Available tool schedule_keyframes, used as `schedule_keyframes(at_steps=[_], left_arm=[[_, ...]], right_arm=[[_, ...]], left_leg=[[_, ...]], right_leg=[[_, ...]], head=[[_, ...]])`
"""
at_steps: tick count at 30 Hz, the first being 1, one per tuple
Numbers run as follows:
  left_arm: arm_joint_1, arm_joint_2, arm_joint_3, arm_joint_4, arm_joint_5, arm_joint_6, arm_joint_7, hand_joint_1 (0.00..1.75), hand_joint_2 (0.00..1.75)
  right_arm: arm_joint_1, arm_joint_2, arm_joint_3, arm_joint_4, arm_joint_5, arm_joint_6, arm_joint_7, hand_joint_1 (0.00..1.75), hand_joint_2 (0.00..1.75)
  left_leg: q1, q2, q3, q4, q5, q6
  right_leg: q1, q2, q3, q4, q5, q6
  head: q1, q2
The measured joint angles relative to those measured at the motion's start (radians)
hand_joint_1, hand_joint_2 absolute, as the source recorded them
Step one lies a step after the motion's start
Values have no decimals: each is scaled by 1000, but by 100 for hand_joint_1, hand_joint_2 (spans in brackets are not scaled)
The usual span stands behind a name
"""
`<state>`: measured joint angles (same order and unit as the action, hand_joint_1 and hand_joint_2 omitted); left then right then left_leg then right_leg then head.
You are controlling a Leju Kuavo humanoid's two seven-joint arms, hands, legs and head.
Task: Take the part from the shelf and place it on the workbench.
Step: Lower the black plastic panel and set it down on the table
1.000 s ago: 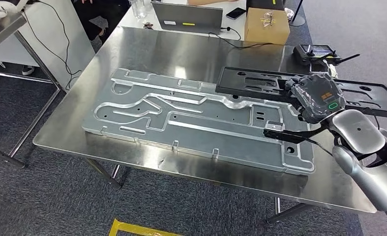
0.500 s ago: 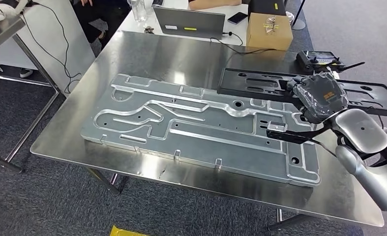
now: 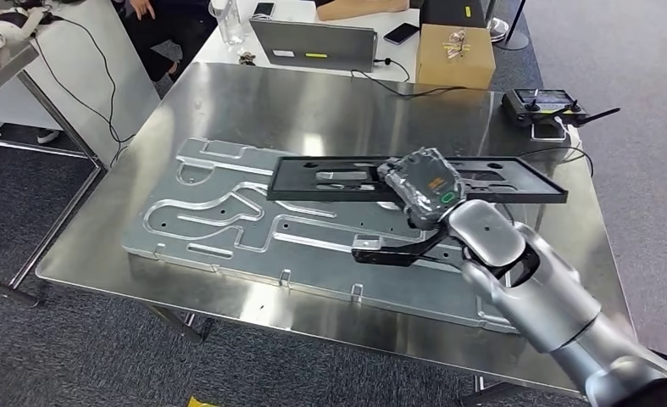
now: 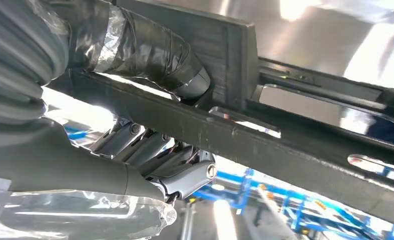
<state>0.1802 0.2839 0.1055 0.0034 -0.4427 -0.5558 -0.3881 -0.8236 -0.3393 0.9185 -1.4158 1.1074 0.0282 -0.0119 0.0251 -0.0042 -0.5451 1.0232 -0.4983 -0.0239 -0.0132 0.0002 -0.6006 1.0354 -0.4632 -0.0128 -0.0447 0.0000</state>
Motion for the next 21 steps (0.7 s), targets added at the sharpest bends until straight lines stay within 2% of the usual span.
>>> schedule_keyframes(at_steps=[2, 4, 5, 6, 7, 8, 9, 10, 11, 14, 18, 21], left_arm=[[-6, -1, -1, 0, -19, 6, 3, 0, 175], [-8, -2, -1, 0, -39, 11, 5, 0, 175], [-9, -3, -1, 0, -49, 13, 6, 0, 175], [-9, -4, -1, 0, -57, 14, 7, 0, 175], [-10, -5, -1, 0, -64, 14, 7, 0, 175], [-11, -6, -1, 0, -69, 14, 8, 0, 175], [-12, -7, 0, 0, -73, 15, 8, 0, 175], [-12, -7, 0, 0, -76, 15, 9, 0, 175], [-13, -7, 1, 0, -78, 16, 9, 0, 175], [-15, -10, 3, 0, -87, 16, 9, 0, 175], [-18, -14, 11, 0, -109, 14, 9, 0, 175], [-22, -16, 22, 0, -126, 10, 9, 0, 175]], right_arm=[[-4, 43, 23, 31, -8, -16, 0, 175, 175], [-2, 76, 41, 70, -20, -32, -4, 175, 175], [3, 92, 49, 90, -26, -37, -7, 175, 175], [9, 107, 56, 109, -32, -42, -11, 175, 175], [14, 122, 63, 125, -36, -45, -15, 175, 175], [19, 136, 68, 140, -39, -48, -18, 175, 175], [22, 148, 73, 152, -40, -51, -20, 175, 175], [24, 158, 77, 163, -41, -53, -21, 175, 175], [25, 166, 80, 172, -42, -55, -21, 175, 175], [28, 179, 88, 194, -50, -59, -24, 175, 175], [30, 202, 94, 232, -64, -61, -36, 0, 0], [35, 217, 97, 264, -78, -66, -42, 0, 0]], left_leg=[[2, 0, -40, 84, -43, -5], [2, 0, -115, 218, -93, -7], [1, 0, -144, 261, -98, -7], [1, 0, -156, 267, -82, -5], [1, 1, -149, 233, -48, -2], [1, 1, -127, 170, -3, 3], [-2, 0, -101, 107, 30, 8], [-4, 0, -79, 54, 50, 12], [-5, 0, -66, 22, 58, 14], [-8, -2, -61, 6, 57, 12], [-11, -3, -62, 6, 53, 19], [-12, -2, -61, 6, 51, 21]], right_leg=[[1, -4, 10, -7, -2, -15], [7, -7, 16, -7, -8, -25], [11, -7, 20, -6, -12, -28], [14, -6, 24, -6, -16, -30], [17, -5, 30, -5, -20, -31], [19, -3, 37, -4, -26, -31], [21, -1, 43, -3, -32, -29], [24, 0, 45, -1, -37, -26], [27, 1, 45, 2, -40, -24], [29, 0, 42, 3, -42, -25], [27, -1, 45, -5, -42, -24], [26, -1, 47, -7, -42, -23]], head=[[0, 0], [-1, 0], [-1, 0], [-1, 0], [-1, 0], [-1, 0], [0, 0], [0, 0], [0, 0], [0, 0], [0, 0], [0, 0]])
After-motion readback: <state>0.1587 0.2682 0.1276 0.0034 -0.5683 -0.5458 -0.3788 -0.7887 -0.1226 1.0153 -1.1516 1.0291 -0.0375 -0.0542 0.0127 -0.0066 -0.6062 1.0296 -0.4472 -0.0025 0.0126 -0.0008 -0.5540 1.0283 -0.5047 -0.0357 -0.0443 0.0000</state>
